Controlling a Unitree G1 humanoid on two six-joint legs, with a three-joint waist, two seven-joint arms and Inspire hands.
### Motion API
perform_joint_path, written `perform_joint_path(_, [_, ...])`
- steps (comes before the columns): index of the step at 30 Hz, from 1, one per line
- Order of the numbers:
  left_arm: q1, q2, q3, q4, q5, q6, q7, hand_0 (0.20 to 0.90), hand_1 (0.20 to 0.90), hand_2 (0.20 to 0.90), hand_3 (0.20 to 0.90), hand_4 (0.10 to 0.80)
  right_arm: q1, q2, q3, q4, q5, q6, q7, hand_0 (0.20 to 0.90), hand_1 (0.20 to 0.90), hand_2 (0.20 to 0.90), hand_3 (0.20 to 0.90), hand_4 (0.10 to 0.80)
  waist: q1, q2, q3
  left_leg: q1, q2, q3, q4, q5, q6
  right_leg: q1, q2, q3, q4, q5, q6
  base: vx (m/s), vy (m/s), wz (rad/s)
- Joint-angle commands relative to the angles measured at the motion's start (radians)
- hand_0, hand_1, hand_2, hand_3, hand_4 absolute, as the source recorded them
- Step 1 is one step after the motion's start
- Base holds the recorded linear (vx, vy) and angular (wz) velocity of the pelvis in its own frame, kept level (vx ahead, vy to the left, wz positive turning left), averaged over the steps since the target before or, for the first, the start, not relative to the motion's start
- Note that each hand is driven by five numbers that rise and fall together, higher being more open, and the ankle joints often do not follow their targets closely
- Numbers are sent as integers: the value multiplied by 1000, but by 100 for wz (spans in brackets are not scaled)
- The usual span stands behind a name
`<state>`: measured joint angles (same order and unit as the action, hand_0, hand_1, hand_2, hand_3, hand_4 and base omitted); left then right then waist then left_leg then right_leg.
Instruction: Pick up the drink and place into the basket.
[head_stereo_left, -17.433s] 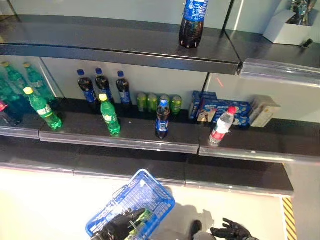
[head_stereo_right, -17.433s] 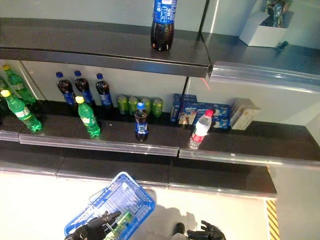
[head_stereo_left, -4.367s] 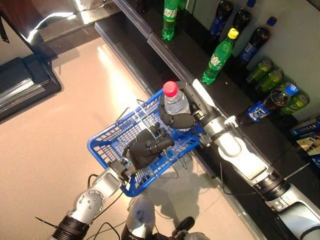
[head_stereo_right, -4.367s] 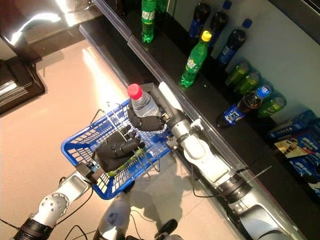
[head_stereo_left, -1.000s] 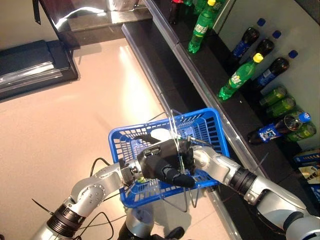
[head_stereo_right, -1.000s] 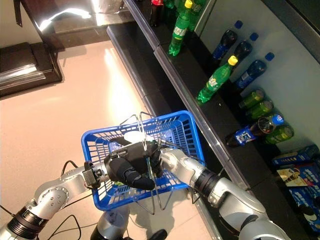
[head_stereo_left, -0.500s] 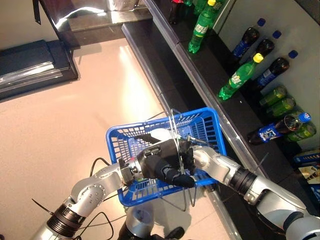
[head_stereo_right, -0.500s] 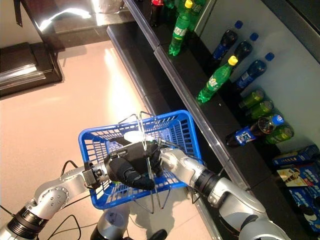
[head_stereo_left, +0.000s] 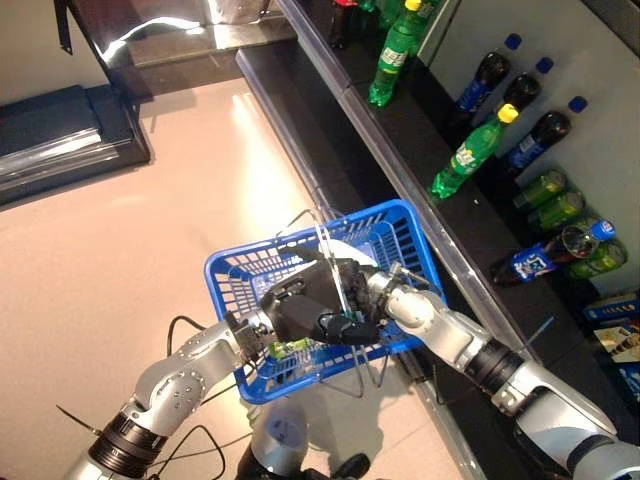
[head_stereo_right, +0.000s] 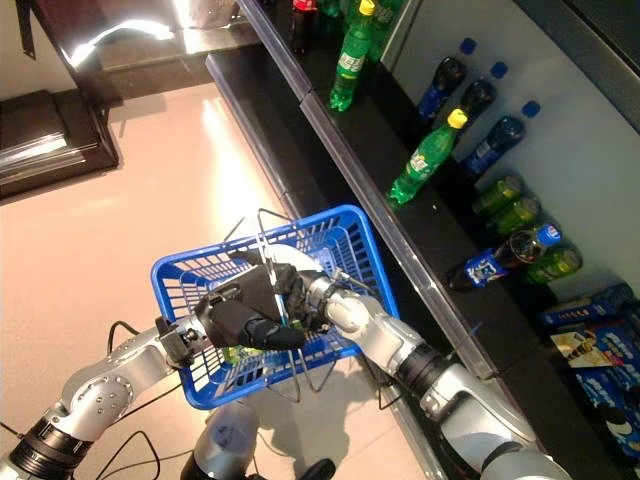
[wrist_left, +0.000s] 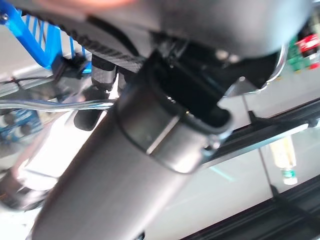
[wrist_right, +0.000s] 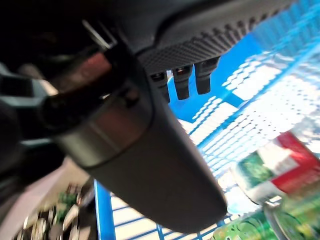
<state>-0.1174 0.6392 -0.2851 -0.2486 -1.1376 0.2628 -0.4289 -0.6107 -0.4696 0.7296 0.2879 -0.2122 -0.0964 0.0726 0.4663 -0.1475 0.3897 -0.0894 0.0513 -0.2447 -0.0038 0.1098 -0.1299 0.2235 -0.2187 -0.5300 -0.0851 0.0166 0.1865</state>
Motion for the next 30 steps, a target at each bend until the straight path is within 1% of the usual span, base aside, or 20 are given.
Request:
perform_joint_path(1, [-85,-188,79,-229,-91,-280,-127,300,300,300,200,100,50,4,-3,-52,67,-78,-79,900,900,900,900,800,-30,39,-305,72,39,-36,-83,-2,-4,36,16,1,42,-26,-18,-8,27,-11])
perform_joint_path(7, [-34,-199,154,-206,-60,-319,-70,300,300,300,200,100,158,-30,-95,-130,109,-122,-109,900,900,900,900,800,-76,65,-313,83,45,15,-83,-4,-2,39,7,18,37,-25,-10,-3,34,-16])
perform_joint_path(12, [-4,-211,205,-170,-23,-368,-11,300,300,300,200,100,235,-27,-164,-168,126,-148,-143,900,900,900,900,800,-115,84,-321,86,47,51,-83,-4,1,36,-5,26,30,-18,-2,0,33,-15])
perform_joint_path(17, [29,-209,252,-130,12,-412,38,300,300,300,200,100,311,-36,-225,-209,153,-175,-169,900,900,900,900,800,-145,102,-328,94,55,90,-83,-6,0,36,-14,37,24,-14,5,13,19,-16])
perform_joint_path(19, [63,-208,298,-92,30,-433,80,300,300,300,200,100,375,-45,-269,-228,168,-194,-172,900,900,900,900,800,-168,115,-331,99,61,120,-83,-8,-1,32,-20,44,22,-10,10,17,12,-16])
perform_joint_path(23, [101,-220,344,-25,71,-453,136,300,300,300,200,100,422,-43,-304,-215,187,-194,-154,900,900,900,900,800,-193,131,-333,108,72,159,-83,-11,-5,33,-28,48,17,-5,12,14,6,-30])
perform_joint_path(26, [122,-229,364,54,126,-482,181,300,300,300,200,100,455,-46,-328,-197,214,-197,-138,900,900,900,900,800,-215,138,-334,115,79,187,-83,-12,-6,30,-32,53,13,0,14,19,-6,-9])
perform_joint_path(30, [140,-240,392,176,168,-502,206,300,300,300,200,100,489,-39,-356,-156,247,-203,-118,900,900,900,900,800,-240,146,-334,125,88,224,-83,-15,-5,26,-39,64,10,8,17,34,-20,-26])
